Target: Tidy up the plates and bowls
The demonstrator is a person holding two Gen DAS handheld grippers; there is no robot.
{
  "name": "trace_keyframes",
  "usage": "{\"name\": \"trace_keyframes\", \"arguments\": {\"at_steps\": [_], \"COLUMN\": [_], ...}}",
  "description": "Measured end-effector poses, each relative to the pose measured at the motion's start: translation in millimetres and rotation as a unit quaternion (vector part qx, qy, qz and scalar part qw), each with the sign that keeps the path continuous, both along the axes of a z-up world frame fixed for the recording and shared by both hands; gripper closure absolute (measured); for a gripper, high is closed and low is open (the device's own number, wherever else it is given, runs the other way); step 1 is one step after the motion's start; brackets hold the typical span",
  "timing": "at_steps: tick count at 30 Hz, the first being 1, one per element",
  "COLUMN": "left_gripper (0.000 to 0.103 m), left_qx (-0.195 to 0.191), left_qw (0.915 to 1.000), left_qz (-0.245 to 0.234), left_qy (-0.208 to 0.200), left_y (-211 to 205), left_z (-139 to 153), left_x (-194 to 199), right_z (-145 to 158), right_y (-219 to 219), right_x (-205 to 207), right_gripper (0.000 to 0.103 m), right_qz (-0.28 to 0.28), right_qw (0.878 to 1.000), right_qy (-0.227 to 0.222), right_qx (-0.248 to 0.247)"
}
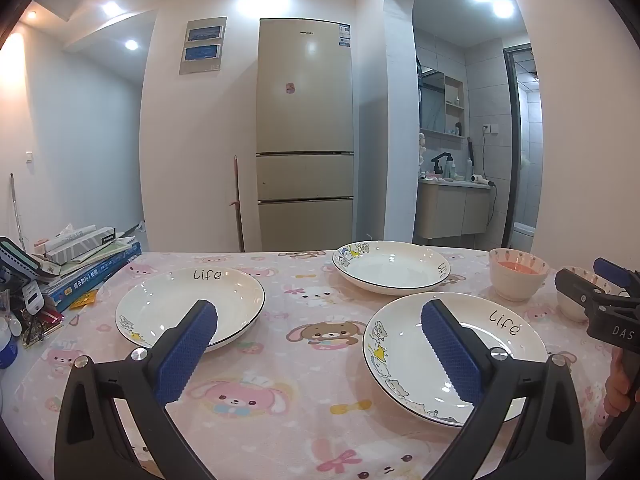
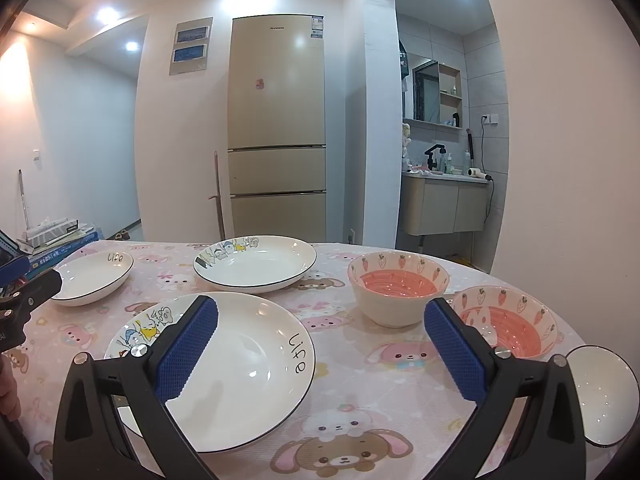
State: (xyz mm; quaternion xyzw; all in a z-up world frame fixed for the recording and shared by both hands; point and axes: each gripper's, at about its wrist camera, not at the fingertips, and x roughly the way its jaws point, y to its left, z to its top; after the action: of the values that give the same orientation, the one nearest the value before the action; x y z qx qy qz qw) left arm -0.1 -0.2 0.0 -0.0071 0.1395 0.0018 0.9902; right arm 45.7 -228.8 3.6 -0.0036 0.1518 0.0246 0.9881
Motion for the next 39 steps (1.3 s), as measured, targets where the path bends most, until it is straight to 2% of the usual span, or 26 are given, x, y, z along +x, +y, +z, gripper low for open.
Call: {"name": "trace_keyframes", "arguments": {"at_steps": [39], "left_gripper": [0.0], "left_qx": [-0.002], "left_qw": [1.0], "left_qz": [0.0], "left_qy": [0.001], "left_y": [0.1], "left_z": [0.0], "left_x": [0.1], "right_z": [-0.4], "right_y": [1.6], "right_x": [0.0], "right_gripper": [0.0], "right_qz": [0.002], "right_qw": [1.0], "right_qy": [0.002], "right_qx": [-0.002]}}
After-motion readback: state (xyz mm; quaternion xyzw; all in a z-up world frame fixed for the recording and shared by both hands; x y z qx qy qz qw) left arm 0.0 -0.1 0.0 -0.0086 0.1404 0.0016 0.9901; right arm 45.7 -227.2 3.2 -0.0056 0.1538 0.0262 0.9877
